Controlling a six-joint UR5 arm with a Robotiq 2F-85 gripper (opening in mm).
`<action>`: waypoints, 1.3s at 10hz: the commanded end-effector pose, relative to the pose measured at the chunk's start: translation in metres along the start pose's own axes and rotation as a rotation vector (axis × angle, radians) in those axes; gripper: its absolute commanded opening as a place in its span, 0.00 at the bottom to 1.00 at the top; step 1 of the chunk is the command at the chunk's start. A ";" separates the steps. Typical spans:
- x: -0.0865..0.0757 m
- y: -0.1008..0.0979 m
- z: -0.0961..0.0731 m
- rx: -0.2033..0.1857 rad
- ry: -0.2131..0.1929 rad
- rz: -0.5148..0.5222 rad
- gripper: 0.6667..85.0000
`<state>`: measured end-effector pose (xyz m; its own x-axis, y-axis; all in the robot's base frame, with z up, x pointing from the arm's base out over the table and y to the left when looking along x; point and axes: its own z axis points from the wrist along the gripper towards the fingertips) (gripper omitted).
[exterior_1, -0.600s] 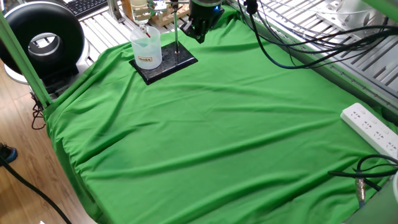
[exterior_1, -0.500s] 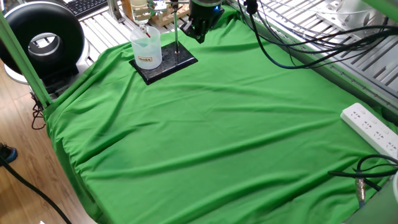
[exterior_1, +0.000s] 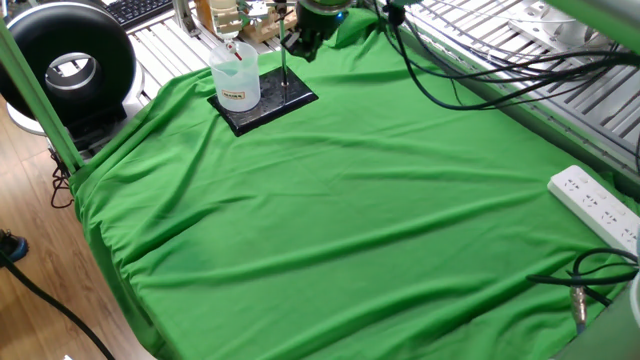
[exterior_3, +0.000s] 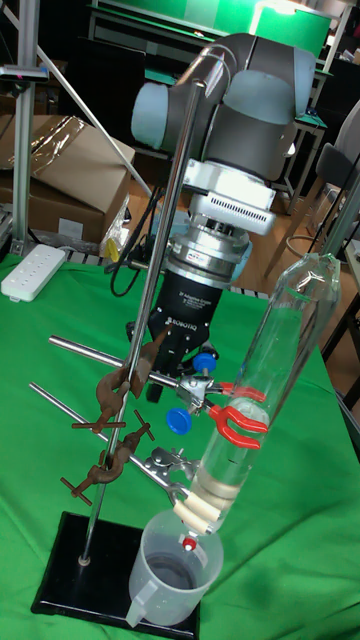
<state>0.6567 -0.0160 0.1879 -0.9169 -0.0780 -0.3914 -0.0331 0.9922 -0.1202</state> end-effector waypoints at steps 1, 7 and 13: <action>-0.032 0.014 0.013 -0.041 -0.134 0.004 0.01; -0.044 0.032 0.027 -0.053 -0.207 -0.015 0.01; -0.029 0.026 0.044 -0.041 -0.200 -0.013 0.01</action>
<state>0.7023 0.0133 0.1633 -0.8201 -0.1099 -0.5616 -0.0677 0.9931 -0.0955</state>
